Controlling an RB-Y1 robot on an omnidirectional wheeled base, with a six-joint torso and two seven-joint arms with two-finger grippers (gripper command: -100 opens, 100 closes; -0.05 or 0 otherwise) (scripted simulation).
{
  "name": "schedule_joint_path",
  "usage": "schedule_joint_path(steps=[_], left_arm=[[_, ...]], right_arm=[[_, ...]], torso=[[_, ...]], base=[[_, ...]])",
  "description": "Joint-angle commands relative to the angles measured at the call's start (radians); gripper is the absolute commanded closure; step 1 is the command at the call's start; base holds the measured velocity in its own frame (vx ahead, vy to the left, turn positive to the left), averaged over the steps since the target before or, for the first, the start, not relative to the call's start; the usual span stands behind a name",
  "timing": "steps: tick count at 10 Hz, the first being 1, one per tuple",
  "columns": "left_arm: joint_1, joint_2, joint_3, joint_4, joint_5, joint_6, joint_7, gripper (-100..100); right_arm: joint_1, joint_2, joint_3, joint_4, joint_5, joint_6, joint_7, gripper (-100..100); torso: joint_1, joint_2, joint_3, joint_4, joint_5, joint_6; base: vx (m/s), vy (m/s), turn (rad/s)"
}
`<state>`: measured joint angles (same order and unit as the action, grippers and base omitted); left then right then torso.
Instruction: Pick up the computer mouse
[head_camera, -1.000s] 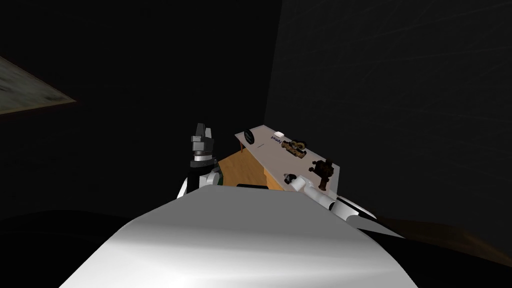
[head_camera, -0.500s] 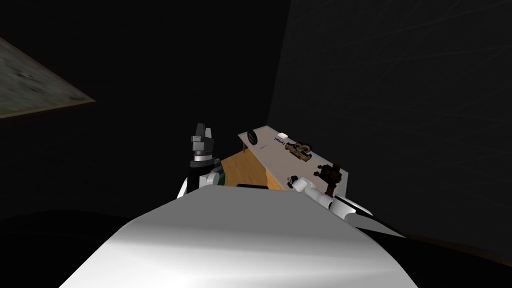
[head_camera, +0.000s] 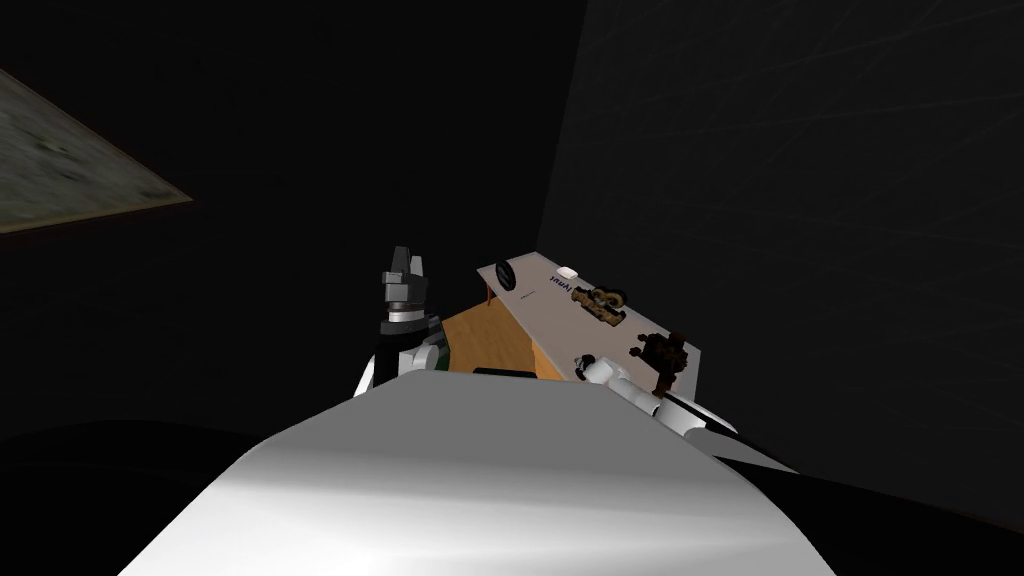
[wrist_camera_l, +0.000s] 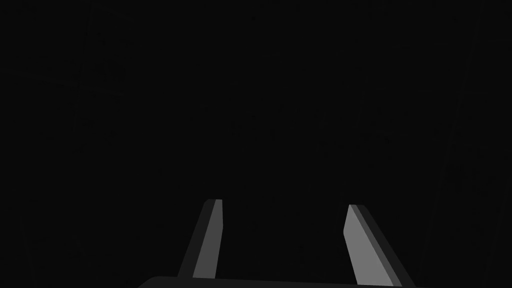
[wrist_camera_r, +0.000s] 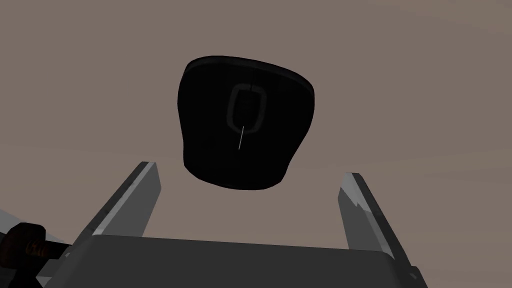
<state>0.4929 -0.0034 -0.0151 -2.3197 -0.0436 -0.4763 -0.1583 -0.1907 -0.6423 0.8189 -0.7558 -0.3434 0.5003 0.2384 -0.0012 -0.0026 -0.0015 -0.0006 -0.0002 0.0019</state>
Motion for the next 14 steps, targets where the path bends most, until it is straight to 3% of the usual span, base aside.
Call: schedule_joint_path(steps=[1, 2, 3, 4, 8, 9, 10, 12, 14], left_arm=[[0.0, 0.0, 0.0, 0.0, 0.0, 0.0, 0.0, 0], [0.0, 0.0, 0.0, 0.0, 0.0, 0.0, 0.0, 0], [0.0, 0.0, 0.0, 0.0, 0.0, 0.0, 0.0, 0], [0.0, 0.0, 0.0, 0.0, 0.0, 0.0, 0.0, 0], [0.0, 0.0, 0.0, 0.0, 0.0, 0.0, 0.0, 0], [0.0, 0.0, 0.0, 0.0, 0.0, 0.0, 0.0, 0], [0.0, 0.0, 0.0, 0.0, 0.0, 0.0, 0.0, 0], [0.0, 0.0, 0.0, 0.0, 0.0, 0.0, 0.0, 0], [0.0, 0.0, 0.0, 0.0, 0.0, 0.0, 0.0, 0]], right_arm=[[0.014, 0.026, -0.025, 0.033, 0.031, -0.024, -0.004, -100], [0.022, 0.043, -0.04, 0.057, 0.049, -0.038, -0.005, -100], [0.021, 0.026, -0.031, 0.033, 0.034, -0.027, -0.002, -100], [0.022, 0.027, -0.032, 0.035, 0.037, -0.029, -0.003, 100], [0.023, 0.025, -0.033, 0.036, 0.036, -0.028, -0.003, 100], [0.023, 0.025, -0.032, 0.036, 0.036, -0.028, -0.003, 0], [0.003, 0.0, -0.002, -0.003, 0.005, -0.001, -0.003, 100], [0.003, 0.0, -0.002, -0.003, 0.005, -0.001, -0.003, 100], [-0.012, -0.035, 0.029, -0.05, -0.031, 0.029, -0.001, 100]], torso=[[0.0, 0.0, 0.0, 0.0, 0.0, 0.0], [0.0, 0.0, 0.0, 0.0, 0.0, 0.0], [-0.001, 0.0, 0.0, 0.0, 0.0, 0.0], [0.0, 0.001, 0.0, 0.0, 0.0, 0.0], [0.001, 0.001, 0.001, 0.0, -0.001, -0.001], [0.001, 0.001, 0.001, 0.0, -0.001, -0.001], [0.001, 0.001, 0.0, 0.0, -0.001, -0.001], [0.004, 0.002, 0.001, 0.001, -0.001, -0.001], [0.003, 0.003, 0.002, 0.001, 0.0, -0.001]], base=[[0.039, -0.035, 0.063], [0.034, -0.048, 0.059], [0.013, -0.024, 0.011], [0.002, -0.006, -0.01], [0.0, 0.0, 0.0], [0.0, 0.0, 0.0], [-0.023, 0.033, -0.088], [-0.023, 0.038, -0.03], [-0.03, 0.029, -0.04]])
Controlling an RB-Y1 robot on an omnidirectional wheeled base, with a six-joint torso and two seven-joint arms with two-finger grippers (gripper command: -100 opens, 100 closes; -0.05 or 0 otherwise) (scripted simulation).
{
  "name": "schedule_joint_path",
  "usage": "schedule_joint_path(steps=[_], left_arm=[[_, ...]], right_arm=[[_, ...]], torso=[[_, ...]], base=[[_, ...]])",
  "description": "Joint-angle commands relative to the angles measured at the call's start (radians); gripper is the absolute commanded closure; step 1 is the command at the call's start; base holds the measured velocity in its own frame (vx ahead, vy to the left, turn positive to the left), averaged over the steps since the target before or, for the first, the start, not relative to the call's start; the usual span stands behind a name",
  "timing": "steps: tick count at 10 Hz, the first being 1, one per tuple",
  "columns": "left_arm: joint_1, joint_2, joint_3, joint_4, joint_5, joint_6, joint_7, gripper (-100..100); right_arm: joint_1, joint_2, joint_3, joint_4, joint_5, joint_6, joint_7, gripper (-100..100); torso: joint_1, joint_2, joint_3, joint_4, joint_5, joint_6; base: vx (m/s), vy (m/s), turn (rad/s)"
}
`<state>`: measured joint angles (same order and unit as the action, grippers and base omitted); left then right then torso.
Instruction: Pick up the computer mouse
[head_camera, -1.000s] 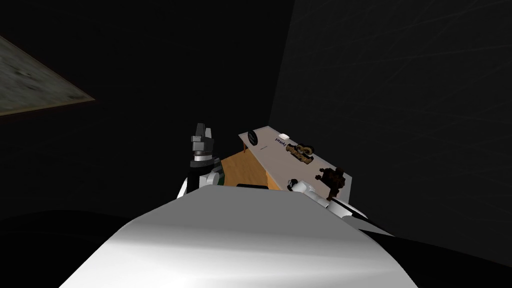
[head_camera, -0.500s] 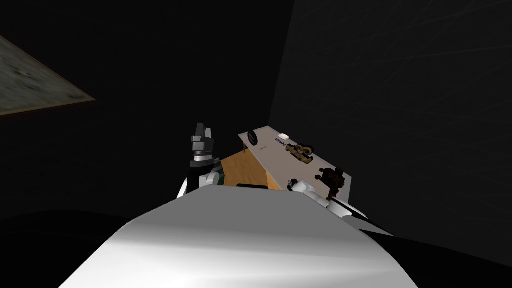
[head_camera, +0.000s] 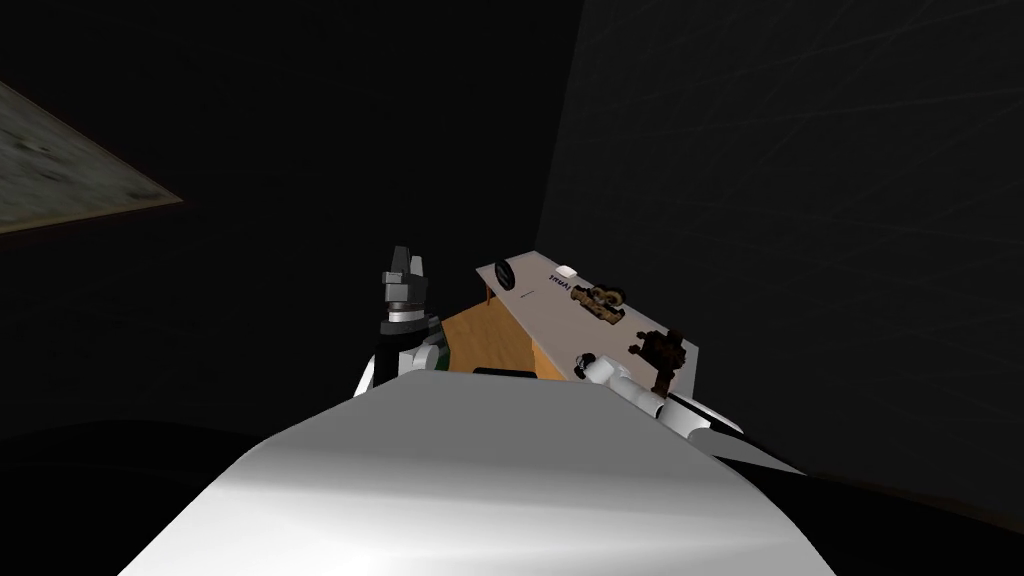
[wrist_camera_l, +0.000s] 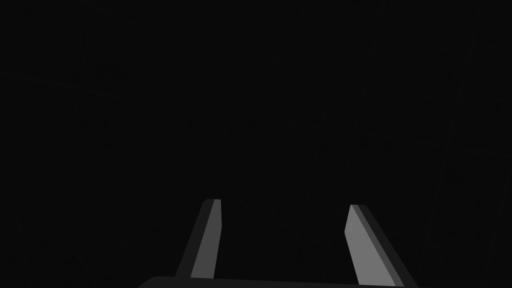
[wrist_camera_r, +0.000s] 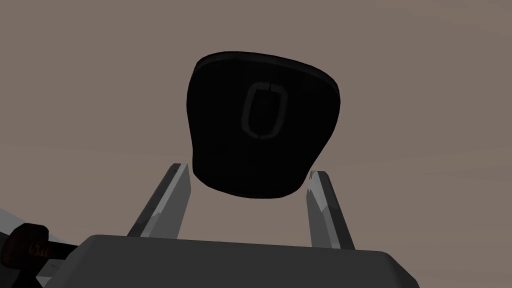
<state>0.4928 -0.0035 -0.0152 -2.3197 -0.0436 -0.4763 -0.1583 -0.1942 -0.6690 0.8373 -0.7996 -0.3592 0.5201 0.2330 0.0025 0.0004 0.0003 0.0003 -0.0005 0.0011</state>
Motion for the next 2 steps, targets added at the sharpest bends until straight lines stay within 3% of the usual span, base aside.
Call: schedule_joint_path(steps=[1, 2], left_arm=[[0.0, 0.0, 0.0, 0.0, 0.0, 0.0, 0.0, 0], [0.0, 0.0, 0.0, 0.0, 0.0, 0.0, 0.0, 0]], right_arm=[[0.0, 0.0, 0.0, 0.0, 0.0, 0.0, 0.0, 100], [0.0, -0.002, 0.002, -0.003, -0.002, 0.003, 0.0, 0]], torso=[[0.0, 0.0, 0.0, 0.0, 0.0, 0.0], [-0.001, -0.001, -0.001, 0.0, 0.0, 0.0]], base=[[-0.013, 0.016, -0.014], [0.0, 0.0, 0.0]])
